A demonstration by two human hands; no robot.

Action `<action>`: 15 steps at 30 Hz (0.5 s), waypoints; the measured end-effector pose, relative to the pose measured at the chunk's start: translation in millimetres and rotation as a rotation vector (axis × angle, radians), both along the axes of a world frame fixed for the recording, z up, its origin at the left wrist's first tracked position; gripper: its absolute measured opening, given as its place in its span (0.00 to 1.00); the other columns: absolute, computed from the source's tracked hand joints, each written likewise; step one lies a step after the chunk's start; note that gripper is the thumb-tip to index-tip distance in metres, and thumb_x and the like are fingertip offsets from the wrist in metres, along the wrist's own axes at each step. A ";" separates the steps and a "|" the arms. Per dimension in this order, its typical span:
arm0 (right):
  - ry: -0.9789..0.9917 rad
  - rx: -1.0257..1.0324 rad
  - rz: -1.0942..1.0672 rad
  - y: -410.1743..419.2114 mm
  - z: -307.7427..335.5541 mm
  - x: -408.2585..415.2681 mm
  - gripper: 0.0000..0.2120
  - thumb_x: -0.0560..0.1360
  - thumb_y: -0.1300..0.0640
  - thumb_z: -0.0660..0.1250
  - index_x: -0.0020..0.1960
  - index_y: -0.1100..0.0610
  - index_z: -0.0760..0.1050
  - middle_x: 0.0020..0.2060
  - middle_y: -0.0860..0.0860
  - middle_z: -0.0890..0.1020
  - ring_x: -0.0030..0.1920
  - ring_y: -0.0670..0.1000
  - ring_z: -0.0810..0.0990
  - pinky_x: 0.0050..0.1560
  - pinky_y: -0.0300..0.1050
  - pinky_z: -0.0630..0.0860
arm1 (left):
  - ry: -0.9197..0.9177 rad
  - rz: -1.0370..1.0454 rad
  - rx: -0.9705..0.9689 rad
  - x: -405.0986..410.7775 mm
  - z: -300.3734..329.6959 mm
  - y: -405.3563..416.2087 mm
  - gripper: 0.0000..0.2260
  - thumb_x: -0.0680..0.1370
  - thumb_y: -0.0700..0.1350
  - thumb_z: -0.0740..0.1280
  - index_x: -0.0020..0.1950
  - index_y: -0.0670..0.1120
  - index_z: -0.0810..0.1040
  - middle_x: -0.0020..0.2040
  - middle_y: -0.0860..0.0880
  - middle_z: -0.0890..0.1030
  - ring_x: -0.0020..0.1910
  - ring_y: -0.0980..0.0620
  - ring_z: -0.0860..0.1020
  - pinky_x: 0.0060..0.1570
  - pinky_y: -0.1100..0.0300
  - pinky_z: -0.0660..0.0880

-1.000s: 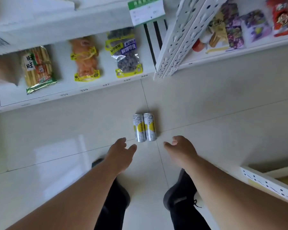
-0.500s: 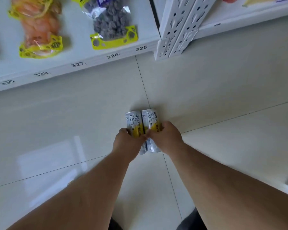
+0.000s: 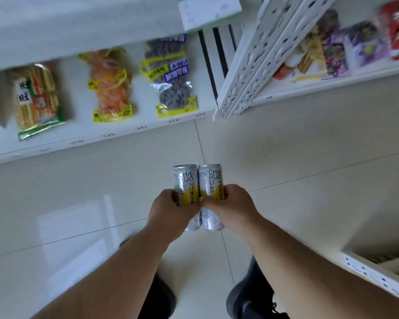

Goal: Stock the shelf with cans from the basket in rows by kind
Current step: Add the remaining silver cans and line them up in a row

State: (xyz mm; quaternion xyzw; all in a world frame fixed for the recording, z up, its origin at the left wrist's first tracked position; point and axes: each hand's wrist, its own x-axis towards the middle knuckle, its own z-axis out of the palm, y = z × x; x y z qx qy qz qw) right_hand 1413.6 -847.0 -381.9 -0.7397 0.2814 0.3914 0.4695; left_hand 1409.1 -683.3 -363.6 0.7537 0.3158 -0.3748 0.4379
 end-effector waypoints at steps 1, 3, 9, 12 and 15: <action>-0.006 0.008 0.006 0.9 31.1 3.7 0.18 0.65 0.50 0.74 0.45 0.64 0.82 0.42 0.64 0.85 0.40 0.62 0.87 0.39 0.67 0.82 | -0.012 -0.003 0.002 2.9 30.1 2.4 0.13 0.70 0.54 0.76 0.46 0.48 0.79 0.39 0.49 0.82 0.32 0.53 0.77 0.24 0.65 0.69; -0.024 0.020 0.006 3.6 97.6 10.4 0.16 0.66 0.51 0.75 0.45 0.62 0.83 0.41 0.62 0.86 0.40 0.60 0.88 0.40 0.67 0.82 | -0.040 -0.010 0.015 9.1 94.4 6.7 0.14 0.70 0.55 0.75 0.47 0.48 0.79 0.38 0.50 0.81 0.32 0.54 0.76 0.23 0.66 0.67; -0.130 0.046 -0.004 13.4 290.9 25.8 0.15 0.65 0.48 0.76 0.45 0.57 0.85 0.39 0.56 0.88 0.42 0.57 0.89 0.43 0.65 0.85 | -0.150 0.001 0.025 20.8 288.1 20.1 0.15 0.69 0.55 0.77 0.49 0.50 0.78 0.41 0.53 0.81 0.37 0.56 0.79 0.29 0.65 0.68; -0.198 0.059 -0.006 15.8 376.5 29.9 0.13 0.66 0.49 0.78 0.47 0.55 0.85 0.40 0.51 0.88 0.41 0.52 0.89 0.45 0.58 0.86 | -0.227 0.030 0.006 21.2 374.4 25.9 0.16 0.68 0.53 0.77 0.50 0.49 0.77 0.42 0.52 0.81 0.38 0.55 0.79 0.31 0.63 0.70; -0.269 0.055 0.005 22.1 452.9 31.9 0.15 0.64 0.46 0.79 0.47 0.53 0.84 0.40 0.49 0.88 0.42 0.50 0.88 0.46 0.52 0.86 | -0.280 0.048 0.004 18.5 453.8 34.1 0.15 0.68 0.53 0.77 0.48 0.49 0.77 0.40 0.51 0.80 0.36 0.54 0.78 0.31 0.62 0.70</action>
